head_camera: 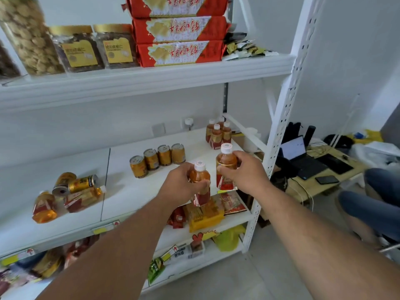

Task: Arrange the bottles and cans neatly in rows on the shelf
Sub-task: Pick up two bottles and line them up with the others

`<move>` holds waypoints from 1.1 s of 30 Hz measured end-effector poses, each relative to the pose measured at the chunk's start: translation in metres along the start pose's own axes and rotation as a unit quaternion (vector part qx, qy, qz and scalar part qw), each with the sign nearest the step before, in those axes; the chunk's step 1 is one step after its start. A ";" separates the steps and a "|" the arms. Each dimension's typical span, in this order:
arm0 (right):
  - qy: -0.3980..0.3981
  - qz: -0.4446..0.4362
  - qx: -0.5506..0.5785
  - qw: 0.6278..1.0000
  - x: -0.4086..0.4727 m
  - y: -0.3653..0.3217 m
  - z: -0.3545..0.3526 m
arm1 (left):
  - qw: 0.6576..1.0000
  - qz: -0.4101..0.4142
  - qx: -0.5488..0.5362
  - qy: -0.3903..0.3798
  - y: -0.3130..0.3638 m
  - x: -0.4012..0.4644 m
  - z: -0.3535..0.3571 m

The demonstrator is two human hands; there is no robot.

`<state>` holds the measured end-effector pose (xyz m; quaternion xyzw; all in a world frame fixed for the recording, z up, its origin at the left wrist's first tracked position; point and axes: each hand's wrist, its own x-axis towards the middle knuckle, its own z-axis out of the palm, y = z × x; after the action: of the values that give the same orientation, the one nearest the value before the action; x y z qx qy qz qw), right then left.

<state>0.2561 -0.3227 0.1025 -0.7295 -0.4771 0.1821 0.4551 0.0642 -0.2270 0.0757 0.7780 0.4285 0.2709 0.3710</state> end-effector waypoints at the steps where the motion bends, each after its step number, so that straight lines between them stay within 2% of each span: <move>1: 0.001 -0.001 0.003 1.000 0.003 0.004 -0.006 | 1.000 -0.003 0.005 0.000 0.004 0.003 0.007; 15: -0.028 0.005 -0.011 1.000 0.072 0.070 -0.072 | 0.999 -0.025 0.021 0.026 0.050 0.068 0.088; 27: -0.036 0.012 -0.035 0.999 0.184 0.103 -0.034 | 0.998 -0.046 0.034 0.037 0.017 0.184 0.099; 33: -0.040 0.047 -0.053 0.997 0.227 0.114 -0.008 | 0.998 -0.054 0.019 0.018 -0.006 0.238 0.104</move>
<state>0.4304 -0.1461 0.0496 -0.7663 -0.4693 0.2070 0.3869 0.2539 -0.0543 0.0356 0.7559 0.4814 0.2565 0.3621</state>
